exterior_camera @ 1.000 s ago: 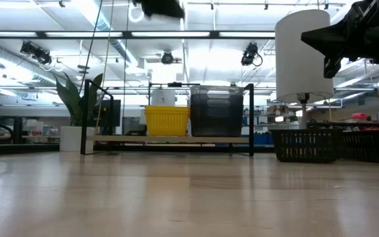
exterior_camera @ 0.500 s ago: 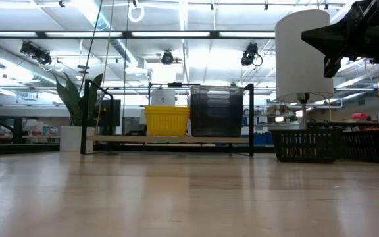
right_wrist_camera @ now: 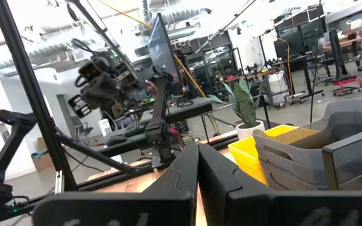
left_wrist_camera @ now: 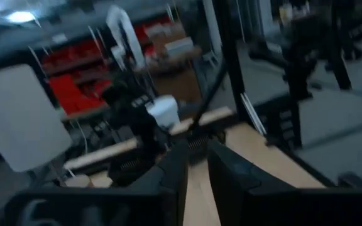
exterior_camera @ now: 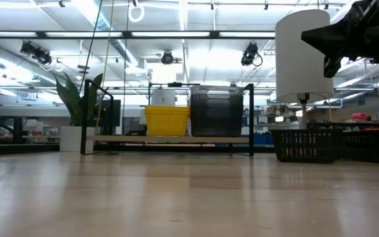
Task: Stack baskets on shelf by color
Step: Stack the top small right black bin on top of the bottom small black bin
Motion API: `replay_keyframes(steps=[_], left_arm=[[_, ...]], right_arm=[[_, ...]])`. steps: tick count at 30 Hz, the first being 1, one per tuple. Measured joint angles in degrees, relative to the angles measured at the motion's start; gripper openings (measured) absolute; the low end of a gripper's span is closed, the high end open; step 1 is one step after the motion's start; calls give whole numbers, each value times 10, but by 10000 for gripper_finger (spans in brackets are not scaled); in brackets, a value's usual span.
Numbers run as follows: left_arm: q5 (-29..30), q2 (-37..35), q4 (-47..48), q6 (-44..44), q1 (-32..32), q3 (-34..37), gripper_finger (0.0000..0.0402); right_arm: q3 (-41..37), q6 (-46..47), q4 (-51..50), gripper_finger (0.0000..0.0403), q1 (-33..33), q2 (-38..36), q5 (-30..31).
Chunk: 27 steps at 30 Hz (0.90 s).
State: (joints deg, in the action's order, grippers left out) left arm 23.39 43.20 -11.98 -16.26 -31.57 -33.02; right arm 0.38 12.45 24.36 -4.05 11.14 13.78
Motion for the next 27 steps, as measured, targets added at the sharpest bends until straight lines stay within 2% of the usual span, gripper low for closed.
replay_keyframes(steps=[4, 7, 18, 22, 27], left_arm=[[1, -57, -70, -24, 0, 59, 50], [27, -96, -111, -50, 0, 90, 39], [45, -242, -123, -54, 0, 197, 6], [54, -273, -170, -55, 4, 243, 7], [135, -284, -186, -60, 19, 270, 14]], right_arm=[[0, 0, 0, 16, 0, 0, 0], [0, 0, 0, 16, 0, 0, 0], [0, 0, 0, 16, 0, 0, 0], [0, 0, 0, 16, 0, 0, 0], [0, -3, 8, 16, 1, 0, 11]])
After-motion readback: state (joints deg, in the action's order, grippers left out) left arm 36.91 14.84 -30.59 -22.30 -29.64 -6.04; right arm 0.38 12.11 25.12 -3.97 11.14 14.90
